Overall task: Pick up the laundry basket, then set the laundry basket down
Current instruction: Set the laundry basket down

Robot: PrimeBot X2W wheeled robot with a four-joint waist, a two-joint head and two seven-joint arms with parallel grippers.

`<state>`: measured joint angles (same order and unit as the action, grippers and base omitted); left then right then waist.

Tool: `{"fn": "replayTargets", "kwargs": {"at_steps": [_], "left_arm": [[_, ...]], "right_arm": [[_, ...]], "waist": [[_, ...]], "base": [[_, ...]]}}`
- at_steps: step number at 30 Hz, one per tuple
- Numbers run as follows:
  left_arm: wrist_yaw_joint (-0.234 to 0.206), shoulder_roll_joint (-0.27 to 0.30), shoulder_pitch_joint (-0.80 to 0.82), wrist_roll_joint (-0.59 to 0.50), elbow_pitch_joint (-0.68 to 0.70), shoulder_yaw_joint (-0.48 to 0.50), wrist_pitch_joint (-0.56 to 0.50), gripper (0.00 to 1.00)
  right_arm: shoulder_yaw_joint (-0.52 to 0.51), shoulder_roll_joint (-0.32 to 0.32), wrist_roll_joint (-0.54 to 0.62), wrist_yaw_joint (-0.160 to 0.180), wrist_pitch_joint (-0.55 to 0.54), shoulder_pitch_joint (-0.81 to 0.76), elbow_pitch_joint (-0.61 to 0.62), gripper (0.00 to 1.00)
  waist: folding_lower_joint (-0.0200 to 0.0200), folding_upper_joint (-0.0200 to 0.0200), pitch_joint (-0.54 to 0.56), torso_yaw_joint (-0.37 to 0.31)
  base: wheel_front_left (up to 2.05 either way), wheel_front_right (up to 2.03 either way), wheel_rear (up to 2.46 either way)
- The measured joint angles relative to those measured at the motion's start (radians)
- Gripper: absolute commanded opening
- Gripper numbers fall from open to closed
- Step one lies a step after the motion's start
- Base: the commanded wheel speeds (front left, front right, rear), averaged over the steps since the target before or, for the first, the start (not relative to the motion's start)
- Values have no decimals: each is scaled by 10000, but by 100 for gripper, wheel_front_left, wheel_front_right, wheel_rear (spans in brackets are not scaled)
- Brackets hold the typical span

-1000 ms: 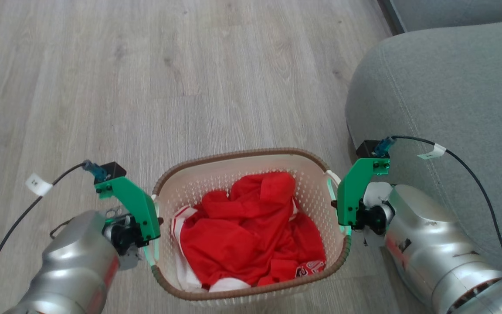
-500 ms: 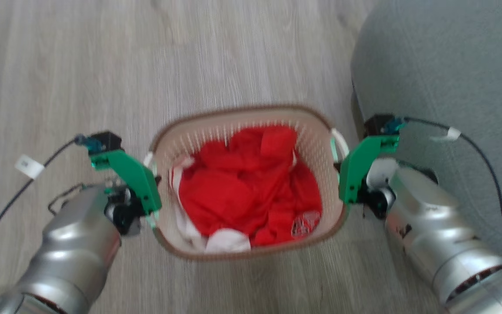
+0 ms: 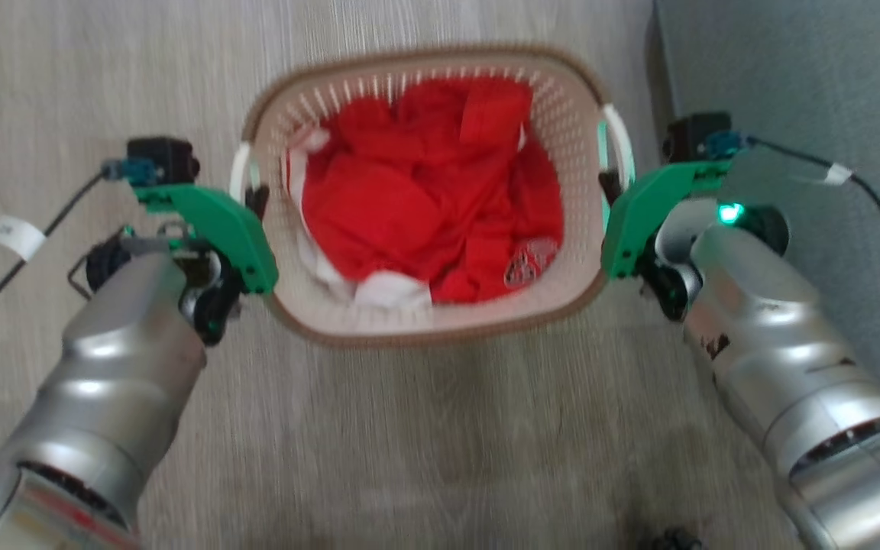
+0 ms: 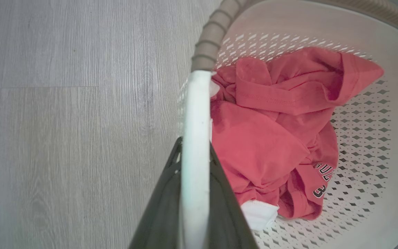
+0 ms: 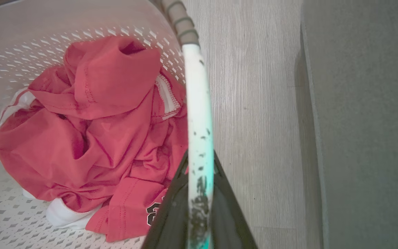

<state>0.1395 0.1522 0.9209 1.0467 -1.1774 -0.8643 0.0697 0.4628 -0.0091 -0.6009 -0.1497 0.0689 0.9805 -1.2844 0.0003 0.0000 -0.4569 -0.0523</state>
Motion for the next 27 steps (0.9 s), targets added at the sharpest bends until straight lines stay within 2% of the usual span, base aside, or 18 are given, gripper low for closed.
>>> {"fn": "replayTargets", "kwargs": {"at_steps": [13, 19, 27], "left_arm": [[17, -61, 1176, -454, -328, -303, 1396, 0], [8, -199, 1554, -616, -460, -297, 1649, 0], [10, -418, 1898, -767, -523, -265, 1753, 0]], "right_arm": [[-754, -4, 1317, 0, 1580, 781, 17, 0], [-1298, -77, 2111, -2, 1783, 1063, 33, 0], [-2583, -148, 3129, -15, 1795, 1279, 86, 0]], "waist": [[-1, 0, -2208, 89], [-1, 0, -3090, 209], [-1, 0, -3990, 340]], "base": [[0, 0, 0], [0, 0, 0], [0, 0, 0]]}}
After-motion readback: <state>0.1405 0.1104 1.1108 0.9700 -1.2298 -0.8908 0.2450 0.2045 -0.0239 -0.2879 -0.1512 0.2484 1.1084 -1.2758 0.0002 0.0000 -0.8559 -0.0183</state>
